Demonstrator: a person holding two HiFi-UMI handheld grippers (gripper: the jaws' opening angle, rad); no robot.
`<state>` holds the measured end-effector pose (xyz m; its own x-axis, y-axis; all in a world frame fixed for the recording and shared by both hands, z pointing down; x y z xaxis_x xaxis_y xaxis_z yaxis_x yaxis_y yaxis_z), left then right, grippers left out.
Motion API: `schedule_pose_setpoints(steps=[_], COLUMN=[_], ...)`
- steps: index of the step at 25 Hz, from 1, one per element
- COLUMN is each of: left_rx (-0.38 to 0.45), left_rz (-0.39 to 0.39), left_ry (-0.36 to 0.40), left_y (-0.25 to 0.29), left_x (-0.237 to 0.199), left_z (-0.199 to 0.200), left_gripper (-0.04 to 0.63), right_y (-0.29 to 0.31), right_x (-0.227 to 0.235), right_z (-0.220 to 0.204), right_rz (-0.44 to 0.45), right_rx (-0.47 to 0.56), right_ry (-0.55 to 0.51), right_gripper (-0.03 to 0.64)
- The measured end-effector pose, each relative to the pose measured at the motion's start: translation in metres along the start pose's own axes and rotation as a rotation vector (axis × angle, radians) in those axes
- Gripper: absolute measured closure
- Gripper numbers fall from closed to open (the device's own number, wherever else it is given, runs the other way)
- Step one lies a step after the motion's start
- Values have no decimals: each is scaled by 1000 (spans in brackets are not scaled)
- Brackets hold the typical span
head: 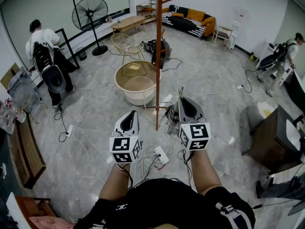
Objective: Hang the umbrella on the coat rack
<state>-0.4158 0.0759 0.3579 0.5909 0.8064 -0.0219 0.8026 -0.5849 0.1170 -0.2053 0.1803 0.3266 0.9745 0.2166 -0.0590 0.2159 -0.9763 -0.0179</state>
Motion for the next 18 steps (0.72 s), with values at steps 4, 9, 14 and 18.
schedule_pose_setpoints(steps=[4, 9, 14, 18], left_rx=[3, 1, -24, -23], left_rz=[-9, 24, 32, 39], left_ry=[-26, 12, 22, 19], left_y=[9, 17, 38, 57], left_x=[20, 40, 62, 84], left_z=[-6, -5, -14, -17], left_gripper=[577, 577, 577, 577], right_y=[-4, -11, -10, -11], right_x=[20, 33, 53, 79], right_z=[-13, -22, -29, -36], right_rz=[9, 56, 106, 135], right_rx=[-6, 10, 25, 34], right_ry=[3, 15, 42, 39], right_gripper=[600, 600, 600, 600])
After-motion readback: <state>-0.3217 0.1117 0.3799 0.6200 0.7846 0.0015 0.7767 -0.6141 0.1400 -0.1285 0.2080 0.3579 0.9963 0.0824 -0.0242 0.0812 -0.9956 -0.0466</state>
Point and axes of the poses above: the fingertips, and each gripper's own axes: y forward along the fingers, x to its right, z out of its top, the point moved 8 cm from there along -y, backward along the fingers, and after that the axes turned 2 degrees about -x, right-handed, at the moved point
